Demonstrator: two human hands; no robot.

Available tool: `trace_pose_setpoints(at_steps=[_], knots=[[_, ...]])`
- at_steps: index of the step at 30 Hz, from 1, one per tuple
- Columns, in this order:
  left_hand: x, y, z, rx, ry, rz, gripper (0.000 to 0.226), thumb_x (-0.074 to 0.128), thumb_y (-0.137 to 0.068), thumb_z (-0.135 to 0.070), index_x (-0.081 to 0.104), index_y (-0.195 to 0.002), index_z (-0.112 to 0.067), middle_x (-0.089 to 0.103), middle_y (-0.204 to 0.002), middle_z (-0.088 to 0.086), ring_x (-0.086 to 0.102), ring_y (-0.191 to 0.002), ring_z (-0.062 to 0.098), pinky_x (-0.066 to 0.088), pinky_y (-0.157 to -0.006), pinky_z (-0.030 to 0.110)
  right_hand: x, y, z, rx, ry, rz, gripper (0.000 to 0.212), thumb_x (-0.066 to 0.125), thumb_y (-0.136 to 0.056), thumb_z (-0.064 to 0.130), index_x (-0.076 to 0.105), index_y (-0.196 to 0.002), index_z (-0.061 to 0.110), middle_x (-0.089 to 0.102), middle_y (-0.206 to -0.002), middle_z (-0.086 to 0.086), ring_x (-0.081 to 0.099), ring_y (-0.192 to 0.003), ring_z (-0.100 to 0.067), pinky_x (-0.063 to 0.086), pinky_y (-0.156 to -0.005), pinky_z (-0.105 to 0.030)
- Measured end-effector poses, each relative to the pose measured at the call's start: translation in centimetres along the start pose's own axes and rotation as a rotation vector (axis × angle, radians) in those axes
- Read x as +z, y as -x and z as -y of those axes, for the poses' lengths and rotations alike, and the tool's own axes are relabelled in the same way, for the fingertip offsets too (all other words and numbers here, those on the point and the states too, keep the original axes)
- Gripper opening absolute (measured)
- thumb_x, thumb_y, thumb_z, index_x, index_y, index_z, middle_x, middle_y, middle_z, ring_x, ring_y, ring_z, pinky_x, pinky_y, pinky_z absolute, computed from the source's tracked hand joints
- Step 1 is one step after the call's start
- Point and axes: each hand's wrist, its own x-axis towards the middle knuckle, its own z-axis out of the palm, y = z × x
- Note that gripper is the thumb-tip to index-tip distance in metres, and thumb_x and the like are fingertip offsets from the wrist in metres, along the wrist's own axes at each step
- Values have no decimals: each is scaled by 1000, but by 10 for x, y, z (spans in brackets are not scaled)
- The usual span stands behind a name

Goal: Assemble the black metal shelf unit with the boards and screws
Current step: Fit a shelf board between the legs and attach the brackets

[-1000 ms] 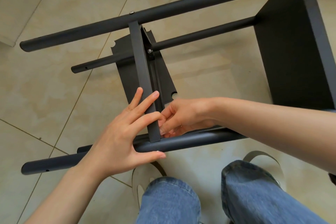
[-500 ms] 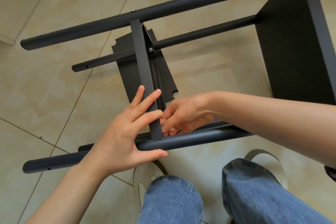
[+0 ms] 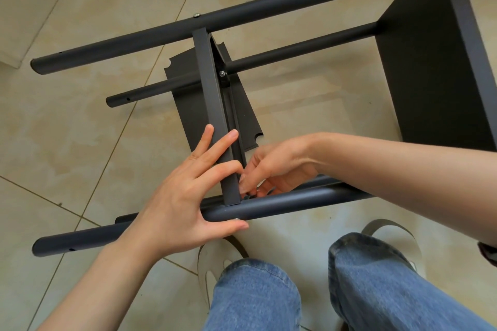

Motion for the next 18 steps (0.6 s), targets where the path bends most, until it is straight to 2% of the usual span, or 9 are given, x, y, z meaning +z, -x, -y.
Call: trace_pose_setpoints(at_steps=[3, 7, 11, 15, 18], knots=[[0, 0, 0, 1, -1, -4, 59, 71, -77, -62, 53, -125, -32, 17, -167, -11, 6, -156, 22, 36, -106, 36, 6, -4, 1, 12, 41, 5, 12, 60, -95, 12, 67, -87, 7, 56, -87, -11, 59, -78, -16, 52, -80, -31], [1, 1, -1, -4, 13, -7, 60, 72, -76, -61, 55, -124, -29, 18, -167, -10, 7, -156, 22, 39, -103, 36, 8, -7, 0, -18, -16, 16, 29, 59, -93, 6, 73, -68, 13, 61, -82, -10, 60, -78, -17, 52, -82, -32], [-1, -1, -1, -10, 7, 1, 61, 71, -76, -63, 52, -125, -33, 17, -167, -12, 6, -156, 21, 39, -103, 37, 1, 1, 1, -10, -25, 13, 17, 62, -93, 11, 72, -80, 9, 63, -79, -8, 59, -72, -15, 51, -79, -31], [-3, -1, -1, -12, 14, 4, 60, 72, -76, -62, 53, -124, -33, 17, -167, -12, 6, -156, 20, 40, -104, 38, 2, -3, 1, 20, 5, -27, 20, 63, -92, 11, 71, -73, 10, 61, -69, -4, 58, -66, -13, 50, -74, -27], [-2, 0, -2, -10, 15, 3, 59, 72, -76, -61, 54, -123, -32, 17, -167, -11, 6, -156, 21, 39, -104, 38, 7, -7, 0, 19, 40, -41, 21, 62, -93, 12, 69, -73, 11, 62, -72, -5, 61, -70, -14, 52, -77, -29]])
